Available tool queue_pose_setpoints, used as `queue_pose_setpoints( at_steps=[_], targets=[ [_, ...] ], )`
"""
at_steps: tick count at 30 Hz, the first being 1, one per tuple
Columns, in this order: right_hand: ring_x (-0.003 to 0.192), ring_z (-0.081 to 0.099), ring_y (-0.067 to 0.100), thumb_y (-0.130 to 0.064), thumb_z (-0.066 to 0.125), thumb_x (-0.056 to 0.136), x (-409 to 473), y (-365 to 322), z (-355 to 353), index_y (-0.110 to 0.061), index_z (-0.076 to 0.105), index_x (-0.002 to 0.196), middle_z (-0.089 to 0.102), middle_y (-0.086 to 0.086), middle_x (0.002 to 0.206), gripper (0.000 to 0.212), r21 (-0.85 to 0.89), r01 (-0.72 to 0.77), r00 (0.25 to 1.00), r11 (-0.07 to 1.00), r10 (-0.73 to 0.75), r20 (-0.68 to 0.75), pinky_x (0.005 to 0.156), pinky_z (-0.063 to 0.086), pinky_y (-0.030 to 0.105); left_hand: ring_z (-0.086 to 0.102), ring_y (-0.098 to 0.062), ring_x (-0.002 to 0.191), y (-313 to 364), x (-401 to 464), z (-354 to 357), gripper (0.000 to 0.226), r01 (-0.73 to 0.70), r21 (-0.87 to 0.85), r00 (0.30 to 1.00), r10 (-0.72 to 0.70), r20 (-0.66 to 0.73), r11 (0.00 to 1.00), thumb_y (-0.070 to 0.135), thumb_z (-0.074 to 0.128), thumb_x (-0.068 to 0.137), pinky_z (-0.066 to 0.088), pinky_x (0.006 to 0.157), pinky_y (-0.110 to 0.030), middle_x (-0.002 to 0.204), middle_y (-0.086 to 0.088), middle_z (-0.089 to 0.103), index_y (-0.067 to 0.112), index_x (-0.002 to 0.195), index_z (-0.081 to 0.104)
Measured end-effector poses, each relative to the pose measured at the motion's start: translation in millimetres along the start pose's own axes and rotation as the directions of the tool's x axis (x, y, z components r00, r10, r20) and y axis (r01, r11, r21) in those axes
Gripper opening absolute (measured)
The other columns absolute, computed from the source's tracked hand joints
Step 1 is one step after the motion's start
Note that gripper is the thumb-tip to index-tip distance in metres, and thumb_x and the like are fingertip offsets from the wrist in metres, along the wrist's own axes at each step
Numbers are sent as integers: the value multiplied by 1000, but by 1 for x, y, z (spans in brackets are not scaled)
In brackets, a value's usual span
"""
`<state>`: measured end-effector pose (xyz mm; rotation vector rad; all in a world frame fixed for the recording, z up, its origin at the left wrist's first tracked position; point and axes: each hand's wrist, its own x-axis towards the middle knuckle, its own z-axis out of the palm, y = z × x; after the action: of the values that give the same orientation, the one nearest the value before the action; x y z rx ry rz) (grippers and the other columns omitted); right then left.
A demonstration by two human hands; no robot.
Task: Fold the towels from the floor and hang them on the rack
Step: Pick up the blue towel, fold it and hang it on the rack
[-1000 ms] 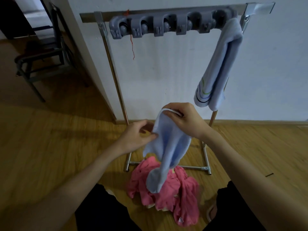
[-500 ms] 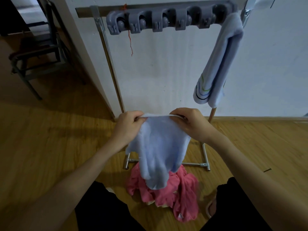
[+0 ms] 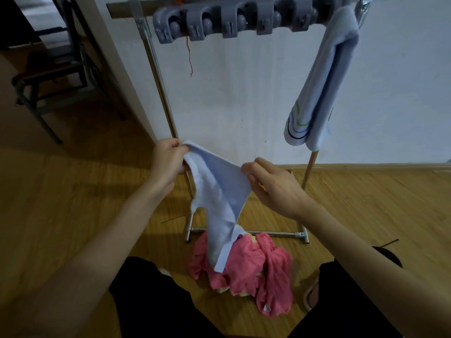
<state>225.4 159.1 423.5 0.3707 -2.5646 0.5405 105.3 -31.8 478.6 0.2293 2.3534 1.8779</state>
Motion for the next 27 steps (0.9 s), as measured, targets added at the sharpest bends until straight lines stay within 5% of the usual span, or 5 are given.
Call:
queue_pose_setpoints(
  at_steps=[5,12,16,19,27],
  targets=[
    [66,52,26,-4,58,82,4,-6,21,-9,63,89,55,8,83,9,24,105,986,994,-107,128,48,37,34,62,-24,72,8,7,6,23,40,-98,998,-45,-54,994,-9,41,90,55,51,-24,76,-12,56,6,77,54],
    [65,48,16,-12,48,87,14,-6,37,-6,66,94,56,5,84,21,201,-61,985,978,26,170,56,43,39,65,-23,83,13,9,13,17,27,-172,997,-39,-64,985,-6,41,92,56,59,-26,87,-12,60,5,88,53],
    [60,40,5,-30,48,85,17,-9,37,-7,68,96,47,-4,78,32,240,-97,986,966,61,154,57,36,26,65,-25,90,17,8,17,14,15,-202,997,-31,-74,979,-4,41,93,56,59,-23,97,-16,59,1,101,51],
    [58,48,14,-41,65,82,19,-11,39,-9,67,88,49,-2,75,33,203,-77,992,976,54,117,53,43,32,65,-26,94,19,5,21,14,16,-231,997,-33,-67,973,-3,41,94,56,59,-22,104,-18,59,2,103,51],
    [53,37,15,-12,63,87,20,2,41,-6,51,70,42,0,72,22,185,-86,995,979,95,-42,47,37,35,65,-18,87,28,5,21,20,17,-288,996,-40,-75,958,-4,42,94,56,62,-21,96,-11,61,10,86,54]
  ],
)
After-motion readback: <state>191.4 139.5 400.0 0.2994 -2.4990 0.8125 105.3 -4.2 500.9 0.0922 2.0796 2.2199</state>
